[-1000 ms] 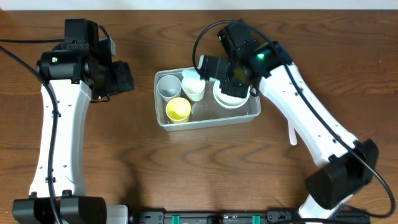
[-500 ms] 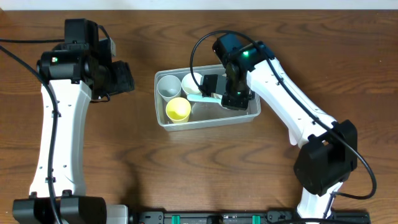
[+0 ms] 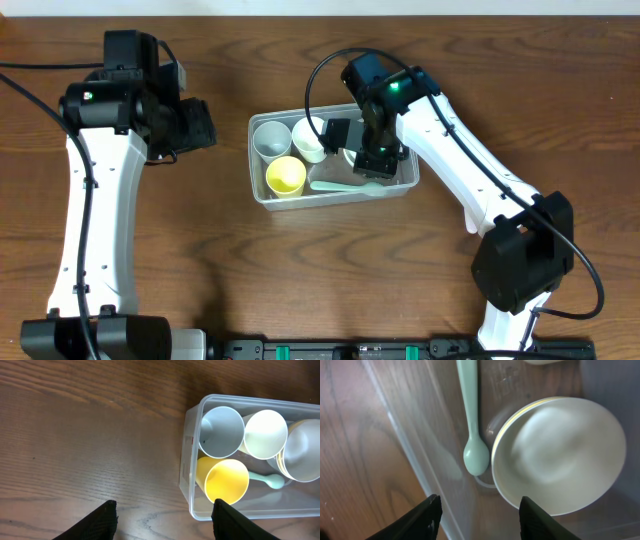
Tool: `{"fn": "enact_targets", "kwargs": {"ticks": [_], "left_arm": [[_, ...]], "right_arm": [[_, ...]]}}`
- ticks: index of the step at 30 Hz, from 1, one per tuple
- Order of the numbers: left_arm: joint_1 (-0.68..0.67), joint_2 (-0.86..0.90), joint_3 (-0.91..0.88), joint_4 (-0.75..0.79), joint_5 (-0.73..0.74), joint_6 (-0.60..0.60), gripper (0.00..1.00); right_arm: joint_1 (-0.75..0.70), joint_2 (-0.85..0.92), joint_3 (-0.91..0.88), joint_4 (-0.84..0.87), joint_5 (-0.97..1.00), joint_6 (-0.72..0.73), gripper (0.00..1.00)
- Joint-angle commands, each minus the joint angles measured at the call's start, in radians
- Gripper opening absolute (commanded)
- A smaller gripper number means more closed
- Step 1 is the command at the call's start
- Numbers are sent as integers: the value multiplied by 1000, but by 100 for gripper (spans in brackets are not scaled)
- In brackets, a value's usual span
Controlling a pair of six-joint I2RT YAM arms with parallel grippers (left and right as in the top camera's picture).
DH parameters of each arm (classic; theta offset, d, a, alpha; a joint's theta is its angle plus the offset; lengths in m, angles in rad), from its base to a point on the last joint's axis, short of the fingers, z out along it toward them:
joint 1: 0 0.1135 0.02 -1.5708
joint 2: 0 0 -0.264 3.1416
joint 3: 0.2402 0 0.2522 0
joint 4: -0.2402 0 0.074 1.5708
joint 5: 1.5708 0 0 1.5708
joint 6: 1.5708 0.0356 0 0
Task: Pack container
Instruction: 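Carry the spoon into the container in front of the bowls and release, then move the right gripper to the white fork and grasp it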
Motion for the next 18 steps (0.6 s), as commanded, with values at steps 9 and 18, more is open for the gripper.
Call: {"fn": "enact_targets", "kwargs": {"ticks": [9, 18], "left_arm": [[3, 4, -4, -21, -8, -1, 62], [3, 4, -4, -20, -8, 2, 62]], "right_arm": [[-83, -116, 92, 120, 24, 665, 47], [-417, -264, 192, 31, 21, 893, 81]]}}
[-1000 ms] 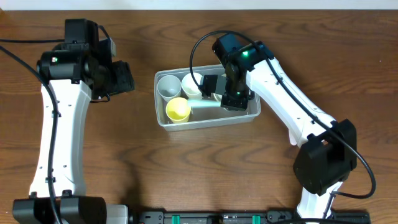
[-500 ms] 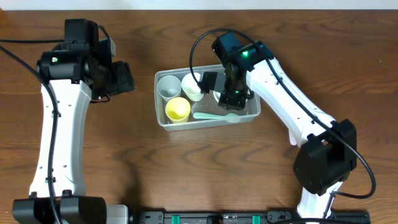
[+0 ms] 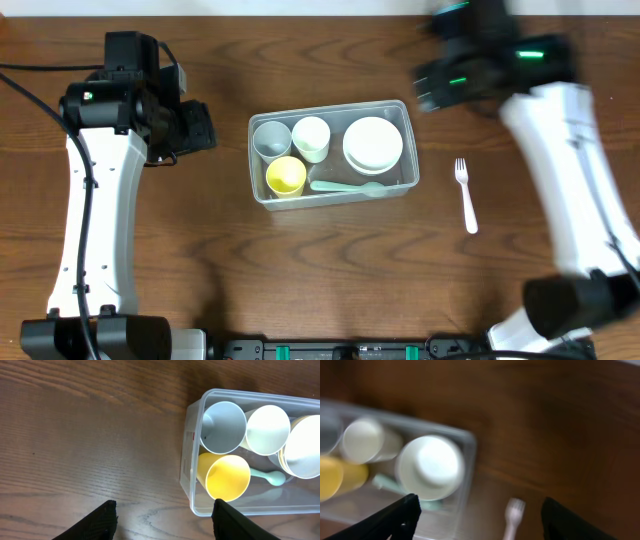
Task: Pack container
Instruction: 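Move the right gripper to the white fork and grasp it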
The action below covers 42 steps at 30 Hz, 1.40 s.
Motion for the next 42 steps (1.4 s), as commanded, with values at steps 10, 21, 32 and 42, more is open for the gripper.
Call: {"fn": "enact_targets", "kwargs": {"ticks": [10, 21, 32, 42], "left_arm": [[3, 4, -4, -2, -8, 2, 62], [3, 4, -4, -2, -8, 2, 62], [3, 4, -4, -2, -8, 2, 62], [3, 4, -4, -3, -8, 2, 62]], "right_arm": [[-200, 11, -275, -103, 5, -18, 95], [-193, 43, -676, 207, 8, -43, 92], [-177, 47, -865, 409, 8, -185, 91], [-174, 100, -894, 455, 9, -188, 92]]}}
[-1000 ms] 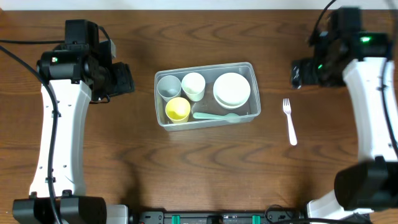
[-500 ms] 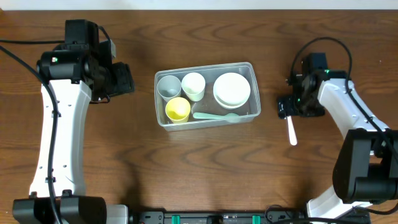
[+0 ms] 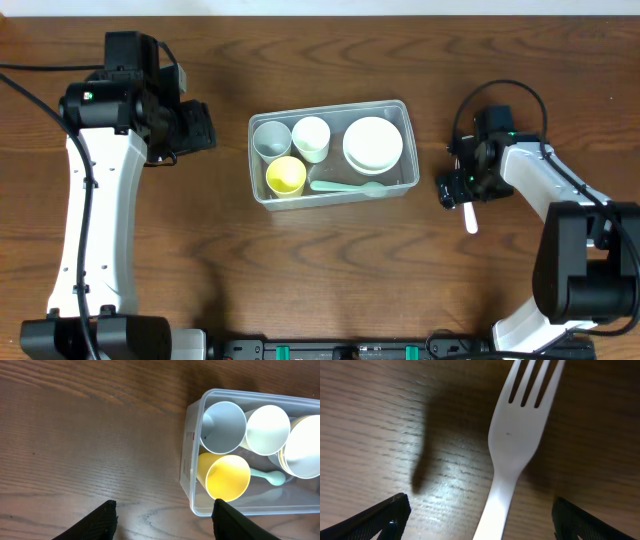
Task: Pack container
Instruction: 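Move the right gripper to the white fork and grasp it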
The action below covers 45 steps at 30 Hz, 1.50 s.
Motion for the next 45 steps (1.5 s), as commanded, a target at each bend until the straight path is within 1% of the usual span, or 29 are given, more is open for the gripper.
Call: {"fn": "enact_targets", "kwargs": {"ticks": [1, 7, 9, 10, 13, 19, 21, 27, 29, 34, 38, 43, 45], "left_arm": [[3, 4, -4, -3, -8, 2, 62], [3, 4, -4, -3, -8, 2, 62], [3, 4, -4, -3, -9, 2, 62], [3, 4, -4, -3, -9, 2, 62], [3, 4, -4, -2, -9, 2, 62], [3, 4, -4, -3, -8, 2, 62], [3, 4, -4, -3, -8, 2, 62], [3, 4, -4, -3, -8, 2, 62], [3, 4, -4, -3, -9, 2, 62], [3, 4, -4, -3, -8, 2, 62], [3, 4, -4, -3, -9, 2, 62], [3, 4, -4, -3, -9, 2, 62], [3, 4, -4, -3, -9, 2, 62]], "right_arm": [[4, 39, -7, 4, -3, -16, 92], [4, 56, -7, 29, 15, 5, 92], [4, 56, -7, 33, 14, 10, 87], [4, 56, -7, 33, 15, 9, 81], [4, 56, -7, 33, 14, 10, 69], [4, 56, -7, 34, 14, 10, 47], [4, 56, -7, 35, 14, 10, 41], [4, 56, -7, 43, 14, 10, 31], [4, 56, -7, 47, 14, 10, 25], [4, 56, -7, 56, 14, 10, 21], [4, 56, -7, 58, 14, 9, 15], [4, 56, -7, 66, 14, 10, 1], [4, 56, -4, 66, 14, 16, 1]]}}
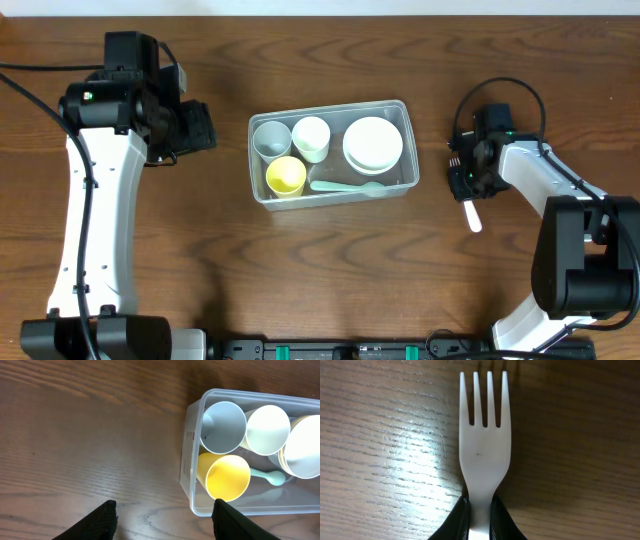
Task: Pack container
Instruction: 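Move the right gripper to the white fork and grasp it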
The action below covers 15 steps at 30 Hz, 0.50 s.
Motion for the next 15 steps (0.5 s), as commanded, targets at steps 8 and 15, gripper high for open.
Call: {"fn": "enact_targets", "kwargs": {"ticks": [8, 15], "left_arm": [[3, 4, -4, -3, -8, 3, 62], [3, 4, -4, -2, -8, 2, 62]], "right_arm": [[5, -61, 144, -66, -16, 55, 1], [98, -220, 466, -204, -26, -87, 1]]}}
